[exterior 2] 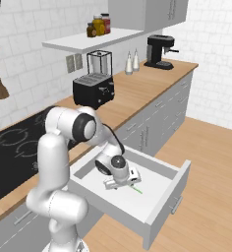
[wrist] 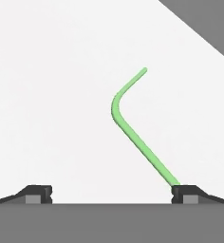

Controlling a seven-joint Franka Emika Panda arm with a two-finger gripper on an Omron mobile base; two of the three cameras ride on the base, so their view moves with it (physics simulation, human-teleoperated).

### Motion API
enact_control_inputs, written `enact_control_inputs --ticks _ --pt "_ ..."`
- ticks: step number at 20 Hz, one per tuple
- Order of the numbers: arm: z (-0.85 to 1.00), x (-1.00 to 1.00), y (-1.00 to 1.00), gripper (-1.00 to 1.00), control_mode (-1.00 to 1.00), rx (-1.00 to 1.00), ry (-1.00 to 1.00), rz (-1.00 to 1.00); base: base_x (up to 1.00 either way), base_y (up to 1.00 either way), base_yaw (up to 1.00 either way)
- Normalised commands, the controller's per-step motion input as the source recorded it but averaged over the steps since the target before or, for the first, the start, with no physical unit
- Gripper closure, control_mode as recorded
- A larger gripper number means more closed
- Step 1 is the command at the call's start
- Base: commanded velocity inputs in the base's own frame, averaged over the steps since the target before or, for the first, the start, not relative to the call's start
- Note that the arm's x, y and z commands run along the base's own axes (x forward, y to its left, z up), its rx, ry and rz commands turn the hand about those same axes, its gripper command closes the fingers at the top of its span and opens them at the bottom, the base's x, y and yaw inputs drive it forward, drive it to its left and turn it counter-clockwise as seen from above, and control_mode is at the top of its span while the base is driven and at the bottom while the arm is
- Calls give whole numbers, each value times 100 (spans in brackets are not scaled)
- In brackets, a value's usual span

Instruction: Take a straw from the drawer in front and place it inside the glass cup on the dining counter.

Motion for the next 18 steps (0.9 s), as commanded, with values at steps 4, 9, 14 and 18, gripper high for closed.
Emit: enact_control_inputs --ticks 4,9,14,18 --pt "0 19 -20 -100 -100 0 0 0 0 0 0" --pt "-2 26 -15 -100 -100 0 1 0 0 0 0" --pt "-10 21 -13 -100 -100 0 3 2 0 0 0" --pt "-15 14 -12 -100 -100 0 4 5 0 0 0"
